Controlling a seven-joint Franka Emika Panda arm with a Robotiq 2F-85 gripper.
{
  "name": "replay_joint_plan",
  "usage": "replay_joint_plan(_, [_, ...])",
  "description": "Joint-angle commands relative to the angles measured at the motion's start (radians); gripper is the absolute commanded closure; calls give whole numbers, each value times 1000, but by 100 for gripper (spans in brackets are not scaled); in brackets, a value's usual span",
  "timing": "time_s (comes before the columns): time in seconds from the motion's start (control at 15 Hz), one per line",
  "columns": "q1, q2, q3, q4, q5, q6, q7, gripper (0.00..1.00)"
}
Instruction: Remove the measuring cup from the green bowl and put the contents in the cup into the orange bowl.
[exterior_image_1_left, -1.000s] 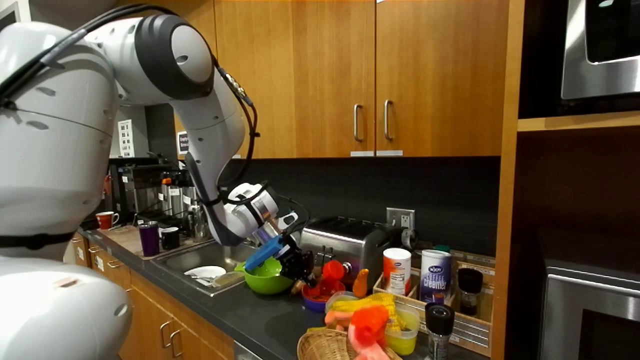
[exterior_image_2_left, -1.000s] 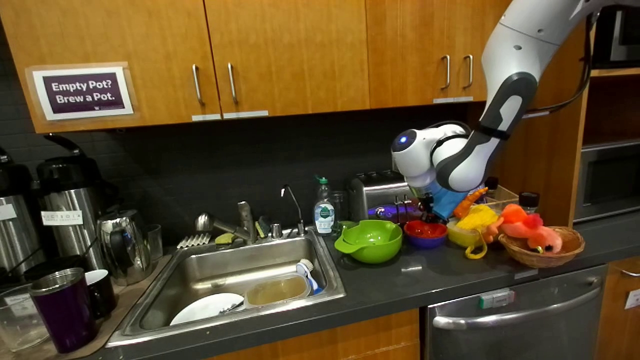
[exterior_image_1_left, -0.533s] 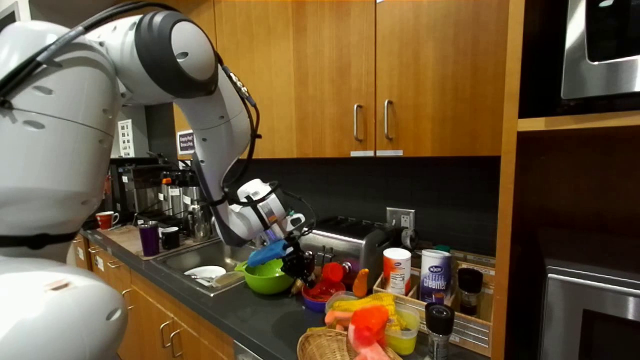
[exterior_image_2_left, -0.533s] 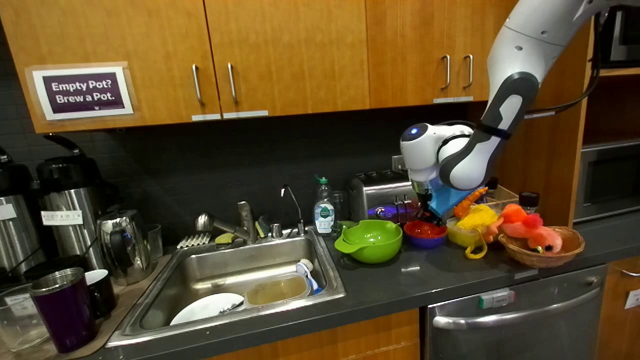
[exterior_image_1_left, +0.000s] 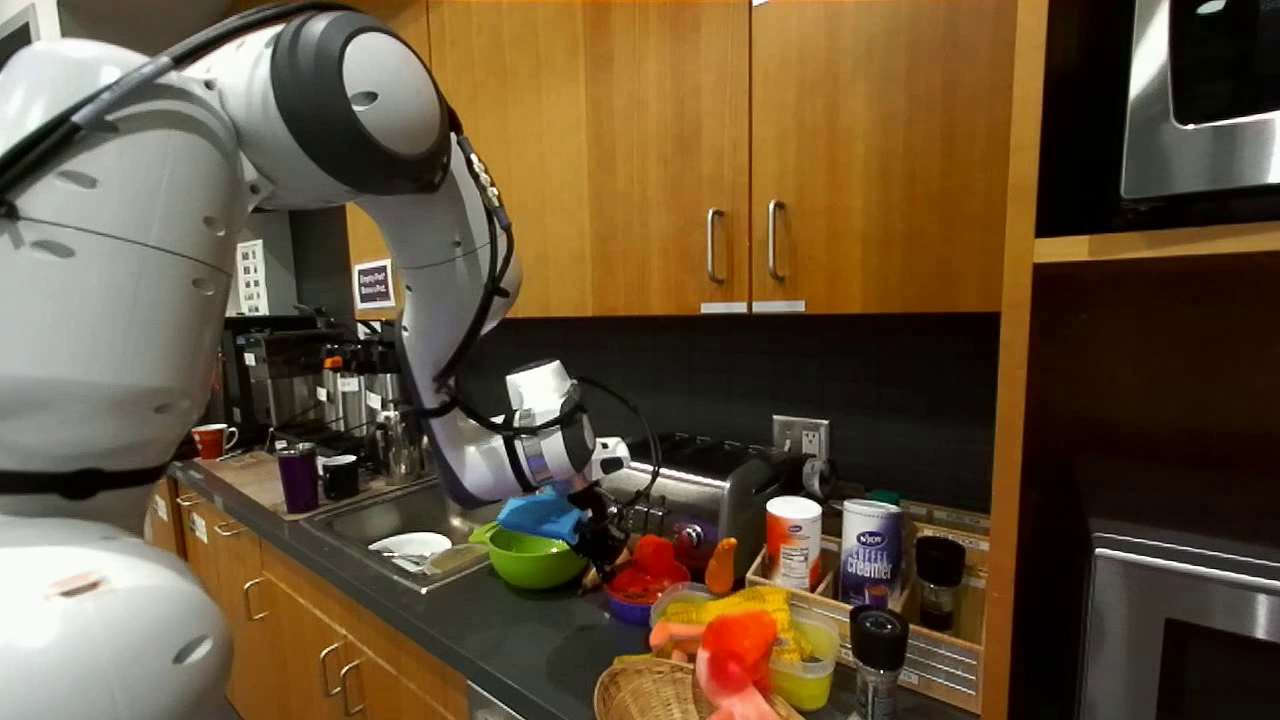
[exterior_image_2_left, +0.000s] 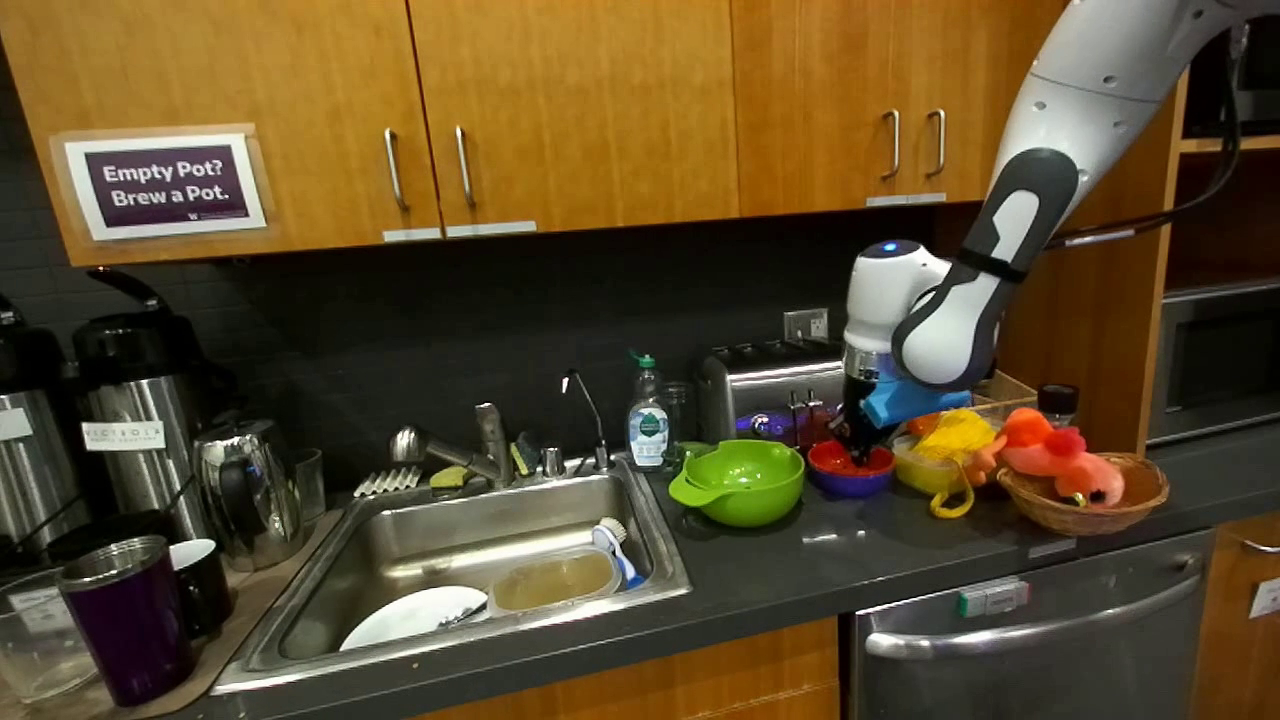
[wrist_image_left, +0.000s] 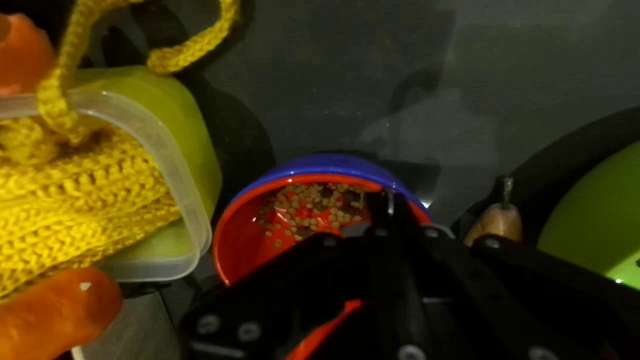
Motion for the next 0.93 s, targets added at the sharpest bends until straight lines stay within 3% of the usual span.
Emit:
replay_joint_plan(0.0, [-98,-25,107,-71,191,102,-165,99])
replay_joint_plan(0.4, [-389,2,500,-85,624,155,-550,99])
replay_joint_plan(0.6, [-495,-6,613,-80,739,142,-649,98])
replay_joint_plan(0.67, [-521,-10,637,-80,767,139,-673,80])
replay_joint_plan(0.8, [-589,-8,706,-73,833,140,-741,65])
replay_joint_plan(0.87, [-513,1,624,-64,777,137,-678,58])
